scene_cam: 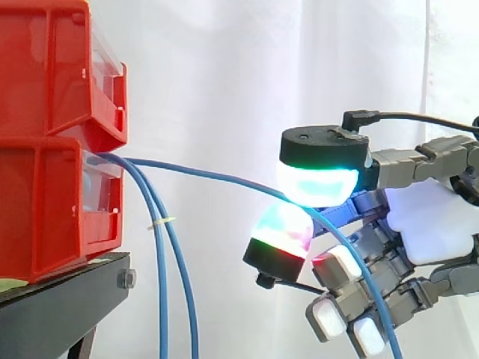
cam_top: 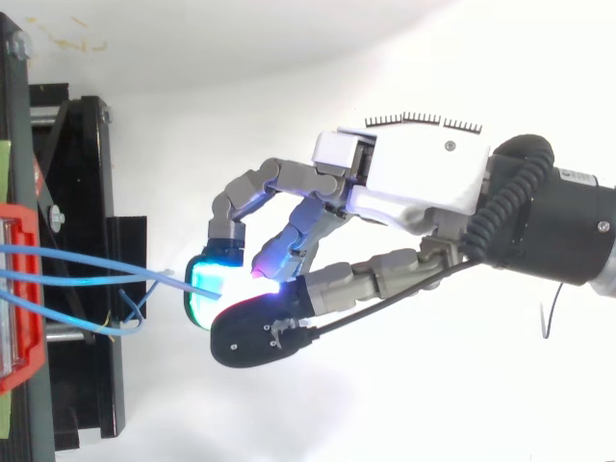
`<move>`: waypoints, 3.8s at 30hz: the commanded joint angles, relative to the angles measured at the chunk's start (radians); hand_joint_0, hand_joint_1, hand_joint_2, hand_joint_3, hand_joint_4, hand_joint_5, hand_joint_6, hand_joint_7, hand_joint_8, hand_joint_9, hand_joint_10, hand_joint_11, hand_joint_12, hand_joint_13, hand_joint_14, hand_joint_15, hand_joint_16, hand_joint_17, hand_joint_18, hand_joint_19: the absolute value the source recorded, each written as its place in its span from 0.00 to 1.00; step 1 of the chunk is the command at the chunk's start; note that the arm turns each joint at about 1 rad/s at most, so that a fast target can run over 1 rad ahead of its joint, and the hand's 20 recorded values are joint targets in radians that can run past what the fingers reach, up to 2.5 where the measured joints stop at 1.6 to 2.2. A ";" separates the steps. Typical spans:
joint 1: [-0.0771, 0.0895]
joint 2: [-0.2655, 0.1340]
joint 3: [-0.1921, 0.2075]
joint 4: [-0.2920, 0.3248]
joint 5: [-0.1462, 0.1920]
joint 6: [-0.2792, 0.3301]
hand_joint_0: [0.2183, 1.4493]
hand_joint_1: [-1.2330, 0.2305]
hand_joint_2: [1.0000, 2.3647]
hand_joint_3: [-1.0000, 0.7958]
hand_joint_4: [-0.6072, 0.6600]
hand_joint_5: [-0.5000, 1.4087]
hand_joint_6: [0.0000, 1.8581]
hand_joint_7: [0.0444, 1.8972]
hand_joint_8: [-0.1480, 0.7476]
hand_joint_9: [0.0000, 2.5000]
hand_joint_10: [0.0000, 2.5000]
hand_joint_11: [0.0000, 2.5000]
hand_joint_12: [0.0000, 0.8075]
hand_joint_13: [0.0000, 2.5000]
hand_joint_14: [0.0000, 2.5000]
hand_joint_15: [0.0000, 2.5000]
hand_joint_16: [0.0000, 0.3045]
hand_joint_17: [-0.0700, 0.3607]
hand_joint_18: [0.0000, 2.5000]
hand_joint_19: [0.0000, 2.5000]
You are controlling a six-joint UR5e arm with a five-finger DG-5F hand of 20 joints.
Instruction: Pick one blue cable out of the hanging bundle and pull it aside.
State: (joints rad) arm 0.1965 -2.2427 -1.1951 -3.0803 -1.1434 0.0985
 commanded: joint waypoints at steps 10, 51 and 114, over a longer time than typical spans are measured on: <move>0.001 0.000 0.000 0.000 0.001 0.000 0.31 0.29 0.02 0.53 0.56 0.21 0.50 0.55 0.51 0.45 0.01 0.32 0.47 0.36 0.01 0.27 0.16 0.41 0.31 0.29; 0.001 0.000 0.000 0.000 0.002 0.000 0.31 0.29 0.02 0.53 0.56 0.21 0.50 0.54 0.52 0.45 0.01 0.33 0.46 0.36 0.01 0.28 0.16 0.42 0.31 0.29; 0.000 0.000 -0.001 0.000 0.002 0.000 0.31 0.29 0.02 0.52 0.56 0.21 0.50 0.54 0.52 0.45 0.01 0.33 0.47 0.35 0.01 0.28 0.16 0.42 0.31 0.30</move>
State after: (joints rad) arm 0.1972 -2.2426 -1.1953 -3.0790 -1.1413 0.0982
